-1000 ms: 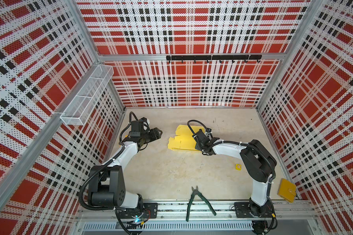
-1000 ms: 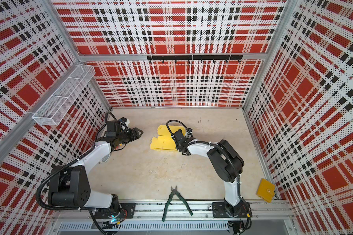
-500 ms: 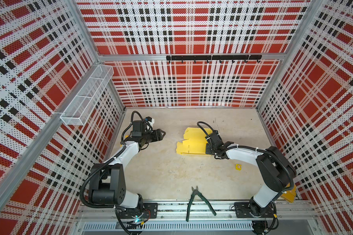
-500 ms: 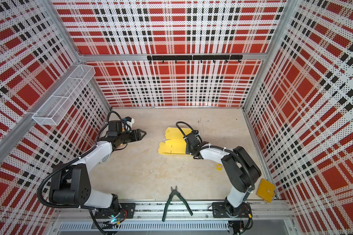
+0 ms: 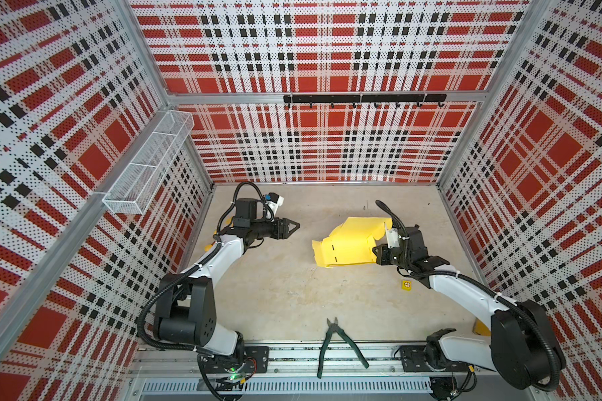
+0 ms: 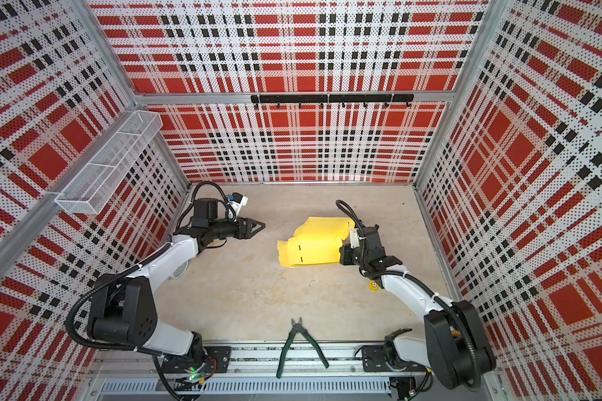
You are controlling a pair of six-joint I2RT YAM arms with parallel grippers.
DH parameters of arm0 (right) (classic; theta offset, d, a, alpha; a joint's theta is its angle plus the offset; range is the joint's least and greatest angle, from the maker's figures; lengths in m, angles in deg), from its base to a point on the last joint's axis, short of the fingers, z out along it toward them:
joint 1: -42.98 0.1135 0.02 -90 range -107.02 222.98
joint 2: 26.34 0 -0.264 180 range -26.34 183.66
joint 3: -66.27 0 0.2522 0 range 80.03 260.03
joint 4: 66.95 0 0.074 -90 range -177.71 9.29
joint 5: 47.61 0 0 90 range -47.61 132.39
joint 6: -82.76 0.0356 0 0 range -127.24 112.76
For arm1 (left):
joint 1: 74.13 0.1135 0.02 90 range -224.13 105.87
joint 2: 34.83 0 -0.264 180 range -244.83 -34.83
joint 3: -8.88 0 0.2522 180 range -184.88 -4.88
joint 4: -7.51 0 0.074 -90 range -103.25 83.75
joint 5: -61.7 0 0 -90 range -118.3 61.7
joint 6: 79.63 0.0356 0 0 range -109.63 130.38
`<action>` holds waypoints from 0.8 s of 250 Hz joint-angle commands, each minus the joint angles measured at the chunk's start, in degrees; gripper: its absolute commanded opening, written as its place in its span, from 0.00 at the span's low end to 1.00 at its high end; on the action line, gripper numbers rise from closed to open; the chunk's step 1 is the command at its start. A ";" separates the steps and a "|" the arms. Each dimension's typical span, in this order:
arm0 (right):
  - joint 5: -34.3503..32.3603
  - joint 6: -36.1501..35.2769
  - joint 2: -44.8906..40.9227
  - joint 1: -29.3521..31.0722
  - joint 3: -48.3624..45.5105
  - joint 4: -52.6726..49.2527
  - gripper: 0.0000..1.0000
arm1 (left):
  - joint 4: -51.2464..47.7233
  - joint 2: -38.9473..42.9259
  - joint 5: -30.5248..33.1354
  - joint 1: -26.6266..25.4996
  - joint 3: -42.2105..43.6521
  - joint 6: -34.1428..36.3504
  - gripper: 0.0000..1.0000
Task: Fold the paper box
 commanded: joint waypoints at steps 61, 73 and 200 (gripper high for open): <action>21.17 -0.84 -0.25 -1.22 -3.28 15.92 0.00 | 0.64 -0.65 -15.98 -1.94 -3.67 0.35 0.58; 22.51 -0.59 0.31 -1.20 -3.14 16.21 0.00 | 0.57 -0.67 -18.38 -2.63 -3.77 0.34 0.58; 29.32 -2.24 2.14 -2.68 -1.43 13.12 0.00 | -35.70 -4.10 -21.58 -8.43 -17.48 39.47 0.57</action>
